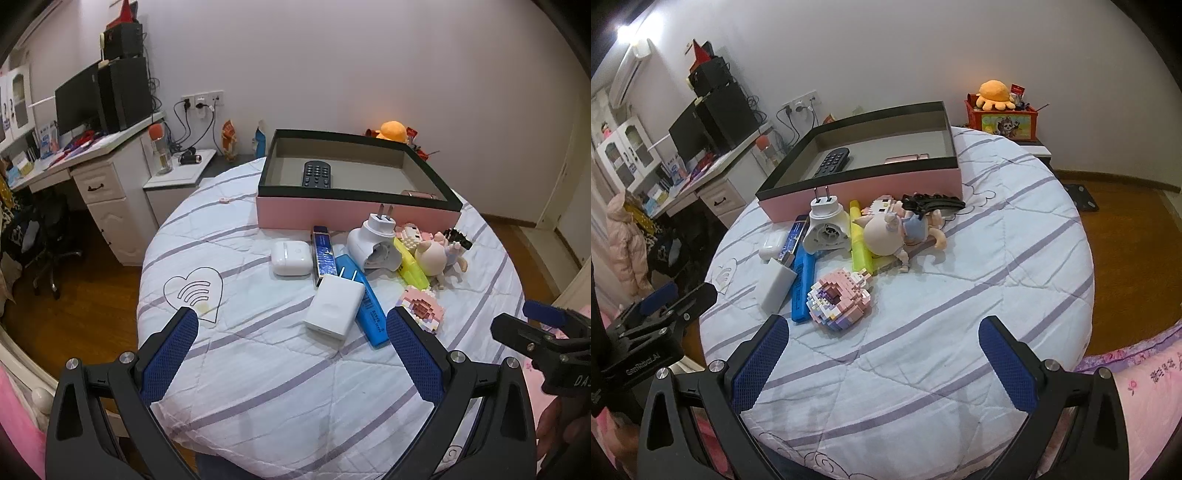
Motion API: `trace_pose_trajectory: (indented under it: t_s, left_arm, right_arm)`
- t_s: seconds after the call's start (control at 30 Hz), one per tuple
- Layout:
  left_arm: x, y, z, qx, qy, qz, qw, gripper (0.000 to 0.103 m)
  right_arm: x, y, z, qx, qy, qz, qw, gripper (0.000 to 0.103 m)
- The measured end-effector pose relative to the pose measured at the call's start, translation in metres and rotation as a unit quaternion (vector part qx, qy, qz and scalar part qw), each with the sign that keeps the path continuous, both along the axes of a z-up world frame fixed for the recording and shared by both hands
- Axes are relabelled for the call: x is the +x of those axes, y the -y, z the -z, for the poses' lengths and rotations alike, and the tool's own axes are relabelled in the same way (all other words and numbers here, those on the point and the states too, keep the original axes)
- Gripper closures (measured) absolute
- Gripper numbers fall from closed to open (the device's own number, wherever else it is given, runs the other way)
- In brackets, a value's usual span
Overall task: Organize rigid objects
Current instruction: 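Withdraw both tools from the box back toward the remaining objects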
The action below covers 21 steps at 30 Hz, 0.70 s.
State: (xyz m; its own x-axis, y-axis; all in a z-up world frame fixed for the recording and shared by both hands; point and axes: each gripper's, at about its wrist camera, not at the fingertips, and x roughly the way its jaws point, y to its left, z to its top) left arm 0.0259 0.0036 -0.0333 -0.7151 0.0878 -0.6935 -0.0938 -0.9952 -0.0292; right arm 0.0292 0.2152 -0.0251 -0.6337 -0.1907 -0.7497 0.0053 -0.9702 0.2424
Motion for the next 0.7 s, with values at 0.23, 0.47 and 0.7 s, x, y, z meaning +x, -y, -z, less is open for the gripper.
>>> trace_pose_trajectory:
  t_s: [0.23,0.47,0.7]
  left_arm:
    - [-0.004,0.002,0.002,-0.005,0.004,-0.006,1.0,0.0]
    - [-0.004,0.006,0.001,-0.003,-0.002,-0.013,0.9999,0.0]
    - [-0.006,0.006,0.007,-0.006,-0.003,-0.009,0.9999,0.0]
  right_arm:
    - [-0.008,0.018,-0.006,0.039,-0.009,-0.023,0.999,0.0]
    - [-0.009,0.025,-0.017,0.064,-0.03,-0.021,0.997,0.0]
    - [-0.01,0.028,-0.018,0.075,-0.031,-0.022,0.996,0.0]
